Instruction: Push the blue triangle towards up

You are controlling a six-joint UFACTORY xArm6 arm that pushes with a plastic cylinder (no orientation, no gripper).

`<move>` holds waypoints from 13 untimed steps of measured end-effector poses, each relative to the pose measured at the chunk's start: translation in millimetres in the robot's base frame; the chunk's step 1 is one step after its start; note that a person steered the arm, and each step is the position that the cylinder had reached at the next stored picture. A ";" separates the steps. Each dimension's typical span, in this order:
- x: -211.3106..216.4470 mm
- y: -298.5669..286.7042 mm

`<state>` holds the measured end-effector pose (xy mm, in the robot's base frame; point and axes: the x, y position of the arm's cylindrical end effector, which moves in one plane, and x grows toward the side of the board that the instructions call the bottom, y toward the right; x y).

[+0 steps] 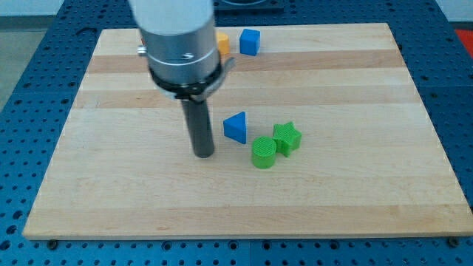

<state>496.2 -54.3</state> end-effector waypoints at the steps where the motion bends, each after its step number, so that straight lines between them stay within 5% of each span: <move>1: -21.9 36.7; 4: -72.0 106.0; 6: -57.3 63.1; 8: -108.8 83.1; 11: -96.8 38.4; 13: -142.8 37.7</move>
<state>353.3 -16.7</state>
